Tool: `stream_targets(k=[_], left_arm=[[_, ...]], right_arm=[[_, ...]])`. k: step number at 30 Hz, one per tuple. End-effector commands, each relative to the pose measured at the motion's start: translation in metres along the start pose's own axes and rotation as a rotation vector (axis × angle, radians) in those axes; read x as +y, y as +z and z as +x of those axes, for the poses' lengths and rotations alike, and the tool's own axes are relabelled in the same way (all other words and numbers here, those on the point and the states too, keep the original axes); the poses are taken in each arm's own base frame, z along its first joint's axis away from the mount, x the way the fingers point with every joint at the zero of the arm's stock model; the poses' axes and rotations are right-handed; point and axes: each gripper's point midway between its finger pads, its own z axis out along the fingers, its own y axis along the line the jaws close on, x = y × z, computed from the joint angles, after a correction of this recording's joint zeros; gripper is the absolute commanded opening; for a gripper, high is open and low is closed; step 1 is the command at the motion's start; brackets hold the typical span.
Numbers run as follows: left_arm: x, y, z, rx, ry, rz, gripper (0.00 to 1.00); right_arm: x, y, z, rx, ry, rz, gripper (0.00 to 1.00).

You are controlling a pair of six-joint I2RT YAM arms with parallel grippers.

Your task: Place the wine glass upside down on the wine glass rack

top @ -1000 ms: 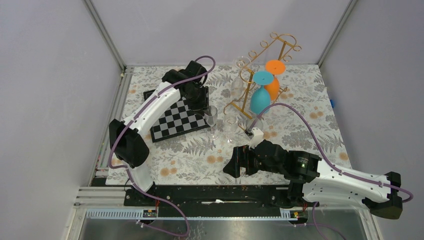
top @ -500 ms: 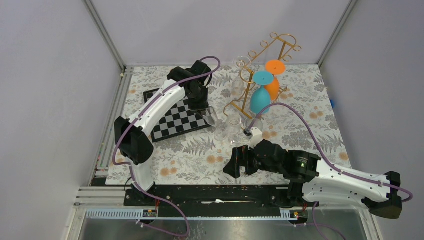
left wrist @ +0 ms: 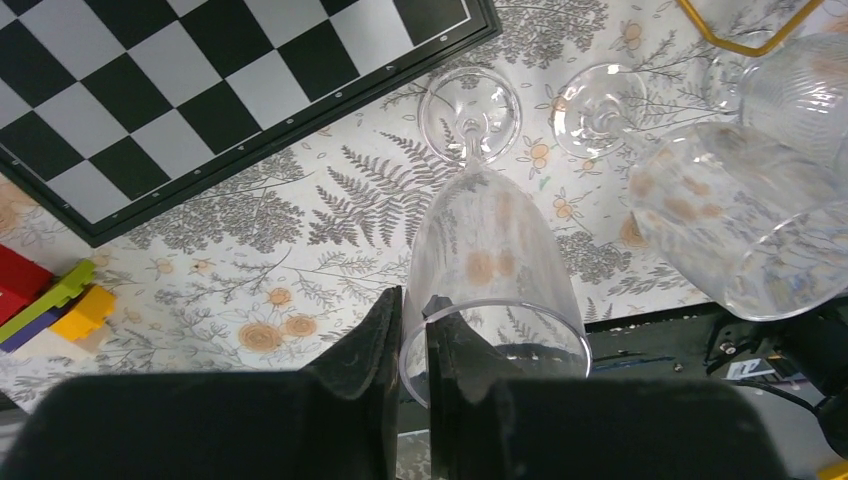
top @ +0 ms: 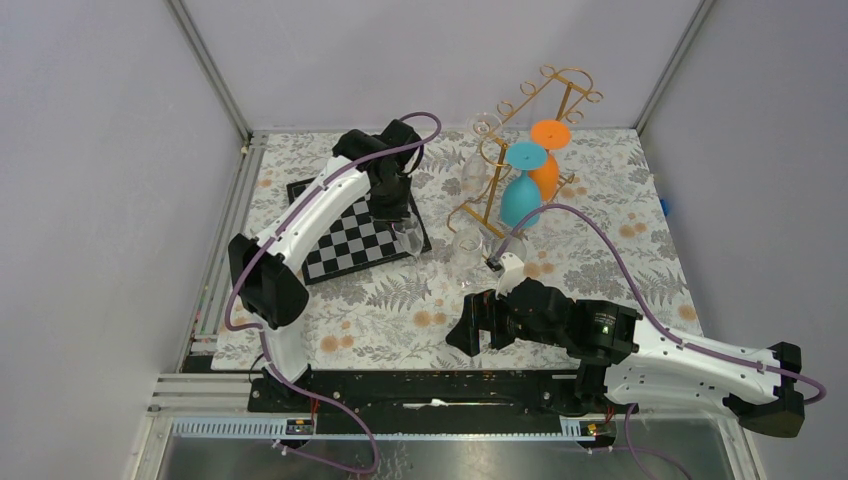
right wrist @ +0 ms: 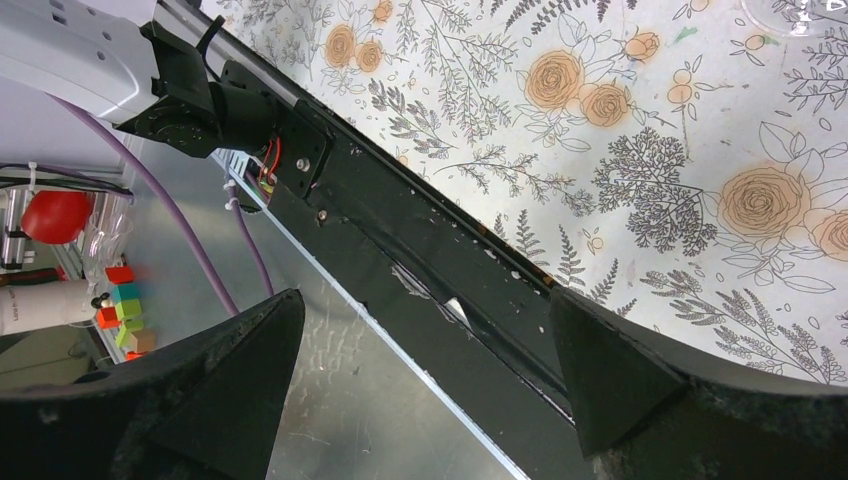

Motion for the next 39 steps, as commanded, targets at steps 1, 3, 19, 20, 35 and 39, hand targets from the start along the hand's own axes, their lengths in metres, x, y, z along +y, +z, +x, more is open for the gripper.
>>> stream_targets(k=[1,3,19,20,35,39], left_arm=[[0.011,-0.034,-0.007,-0.101,0.032,-0.031,0.01],[0.016,-0.044,-0.006,-0.127,0.034,-0.045,0.01],[0.025,-0.133,0.023,-0.321,-0.005,0.103,0.0],[0.023,-0.138,0.025,-0.331,-0.01,0.128,0.0],[-0.007,-0.175,0.064,-0.309,-0.122,0.519,0.0],[-0.013,-0.178,0.072,-0.291,-0.121,0.571,0.0]], right_arm=[[0.009,-0.007,-0.021,-0.065,-0.018,-0.01,1.0],[0.01,-0.006,-0.023,-0.065,-0.024,-0.01,1.0],[0.016,-0.009,-0.038,-0.106,-0.053,-0.002,1.0],[0.016,-0.01,-0.039,-0.112,-0.053,-0.004,0.99],[0.016,-0.037,-0.068,-0.274,0.125,-0.02,1.0],[0.02,-0.038,-0.074,-0.3,0.167,-0.064,0.98]])
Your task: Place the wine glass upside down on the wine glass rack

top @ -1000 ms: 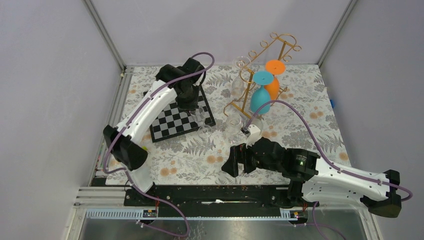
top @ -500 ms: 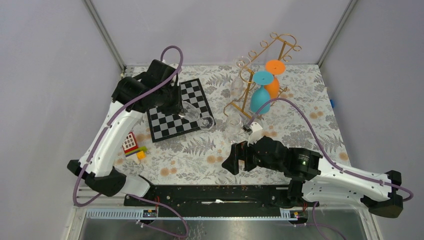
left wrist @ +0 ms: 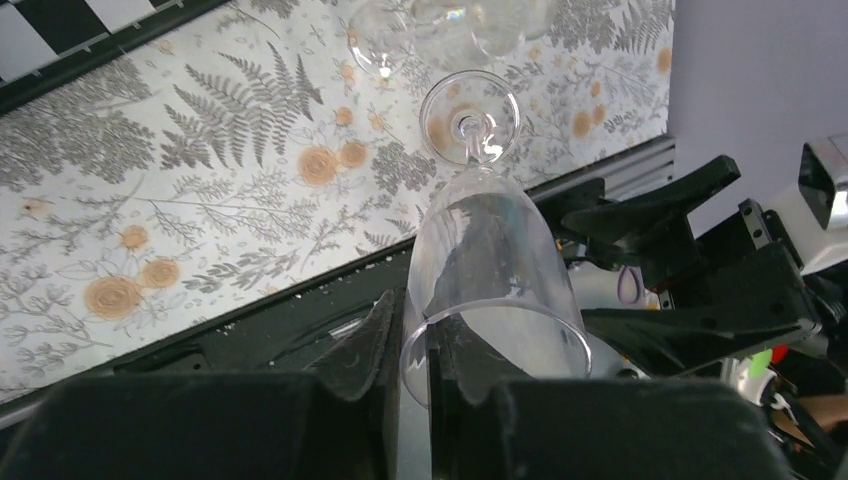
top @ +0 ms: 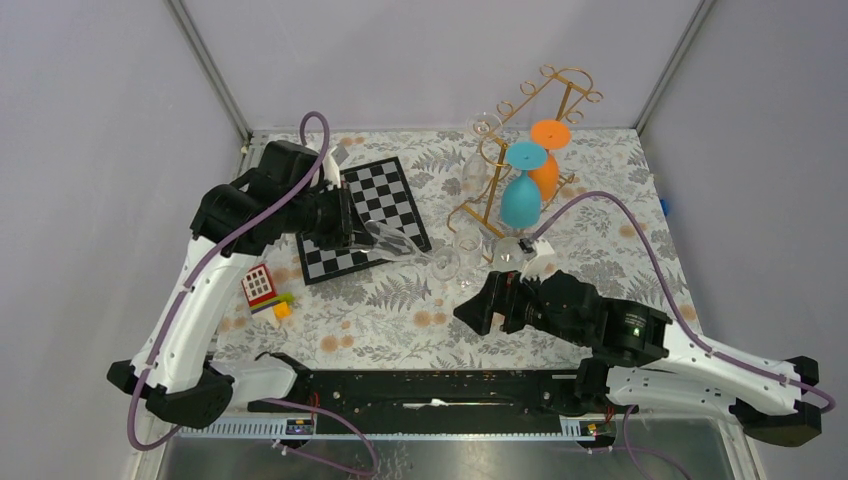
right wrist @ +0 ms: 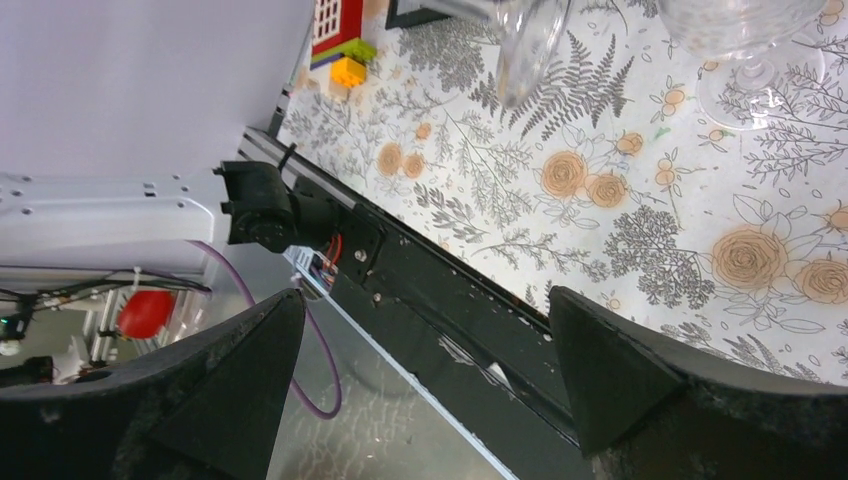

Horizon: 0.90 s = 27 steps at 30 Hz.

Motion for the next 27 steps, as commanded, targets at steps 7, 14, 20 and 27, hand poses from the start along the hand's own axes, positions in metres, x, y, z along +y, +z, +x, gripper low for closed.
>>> stream_targets(k=[7,14,20,27], left_arm=[[-0.029,-0.014,0.009,0.008,-0.003,0.182,0.0],[-0.027,-0.018,0.02,0.029,-0.008,0.189,0.0],[-0.027,-0.017,0.025,0.049,-0.028,0.198,0.0],[-0.03,-0.017,0.028,0.068,-0.03,0.214,0.0]], right_arm=[[0.017,0.01,-0.022,-0.057,0.173,-0.08,0.88],[0.011,0.023,-0.024,-0.047,0.219,-0.058,0.73],[-0.001,0.029,-0.03,-0.076,0.221,-0.019,0.61],[-0.011,0.034,-0.031,-0.094,0.213,0.006,0.51]])
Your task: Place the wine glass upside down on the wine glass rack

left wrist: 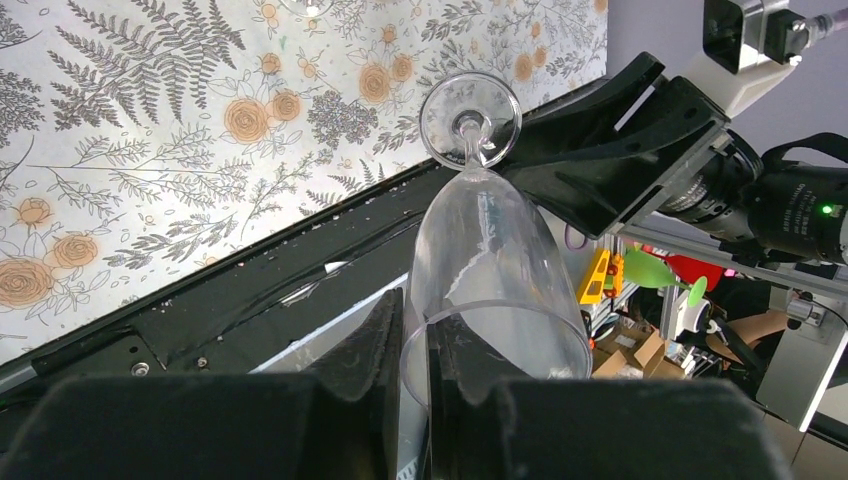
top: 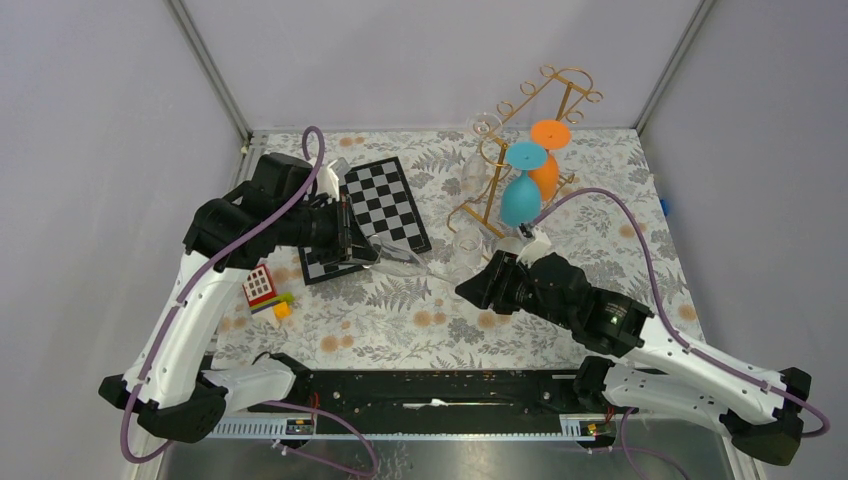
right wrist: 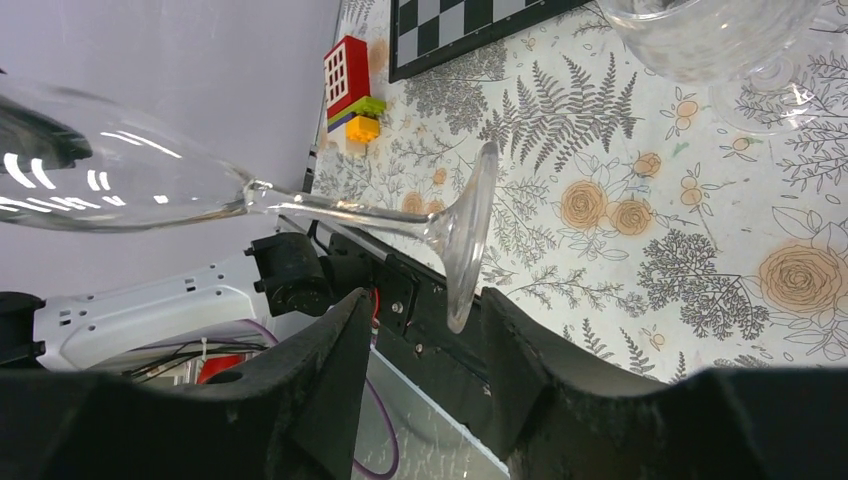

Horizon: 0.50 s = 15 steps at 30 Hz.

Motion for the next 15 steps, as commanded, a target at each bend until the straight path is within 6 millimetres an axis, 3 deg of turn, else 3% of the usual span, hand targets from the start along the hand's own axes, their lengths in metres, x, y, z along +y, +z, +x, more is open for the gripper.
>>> stream_targets(k=[1,7,15], left_arm=[[-0.0141,-0.0055,-0.0016,-0.016,0.007,0.073,0.0],[-0.0147,-0.0054,0.0013,-0.005,0.006,0.082,0.0],[-0.0152,-0.0052,0.0024,0.002,0.001,0.086,0.0]], right_arm=[[0.0015,0.0064,-0.0085,-0.045,0.002,-0.014,0.5],[0.0,0.0113,-0.0137,-0.076,-0.007,-0.009,0.42],[0.005,0.0124,-0.018,-0.099,-0.028,-0.042,0.21]])
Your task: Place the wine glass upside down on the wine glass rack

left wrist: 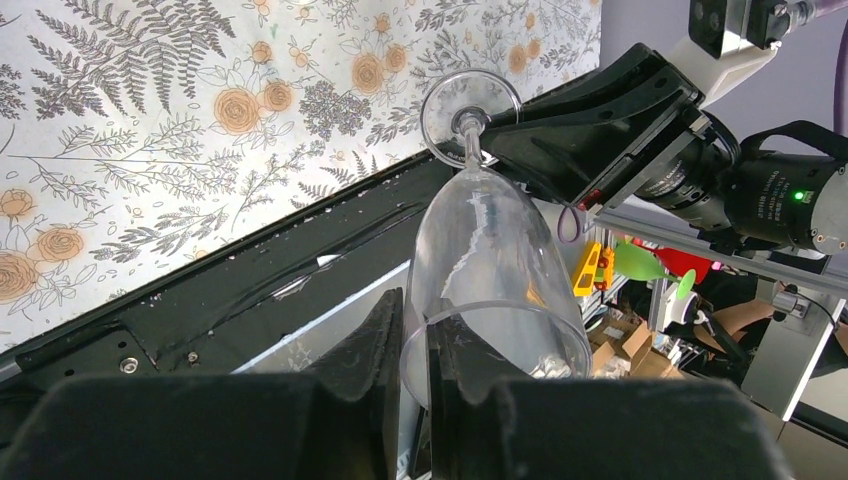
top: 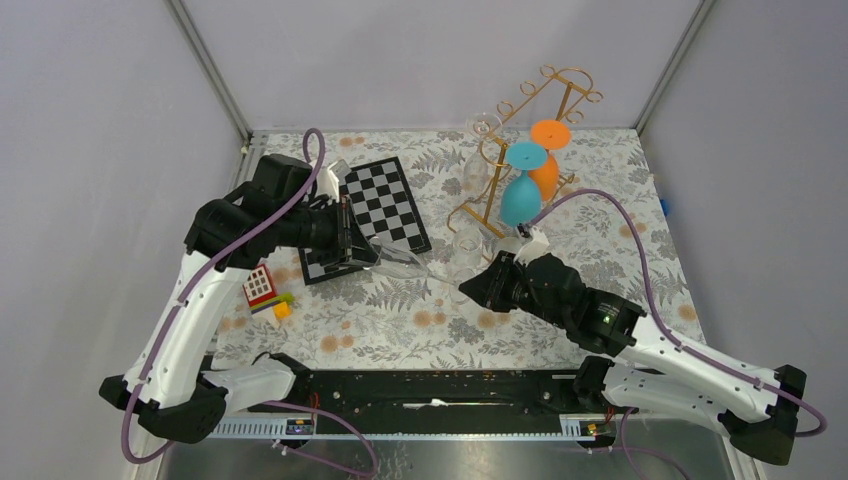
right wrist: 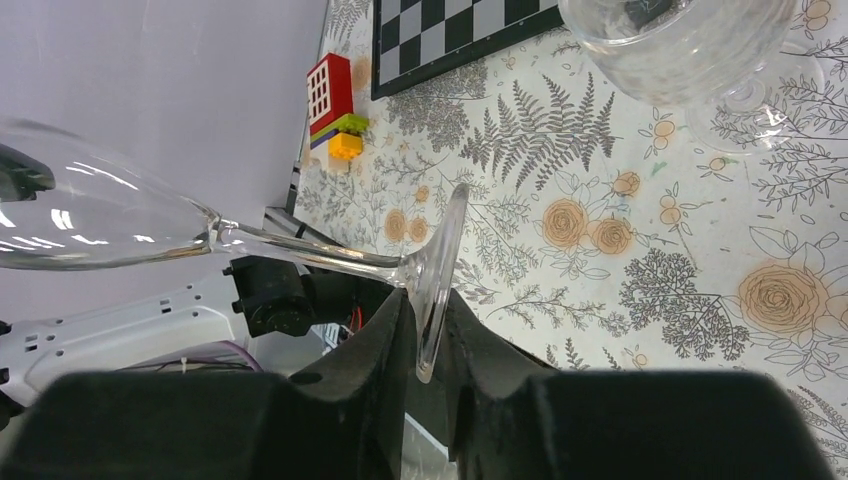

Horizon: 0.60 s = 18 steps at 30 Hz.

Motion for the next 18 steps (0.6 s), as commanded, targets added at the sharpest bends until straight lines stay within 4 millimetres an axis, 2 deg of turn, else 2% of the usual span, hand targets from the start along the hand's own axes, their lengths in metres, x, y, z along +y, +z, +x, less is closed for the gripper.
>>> stream_targets(k=[1,3,4,8,14,18], left_arm=[[-0.014,-0.006,-0.002,-0.022,0.017,0.067,0.0],[-0.014,-0.006,-0.002,-0.023,0.018,0.067,0.0],[-0.014,-0.006,-0.002,-0.023,0.018,0.068,0.0],[-0.013,-0.004,-0.002,-0.016,0.015,0.065,0.04],[-0.009,-0.003,-0.002,-0.025,0.021,0.048,0.36],[-0.004,-0.004,-0.002,-0.035,0.032,0.029,0.53]], right_arm=[[0.017,0.001,-0.017,-0.072,-0.015,-0.067,0.16],[0.015,0.0,-0.019,-0.081,-0.023,-0.065,0.03],[0.015,-0.001,-0.02,-0.085,-0.028,-0.064,0.0],[0.011,-0.003,-0.024,-0.114,-0.031,-0.057,0.0],[0.008,-0.008,-0.034,-0.166,-0.046,-0.044,0.0],[0.008,-0.013,-0.043,-0.209,-0.06,-0.04,0.0]])
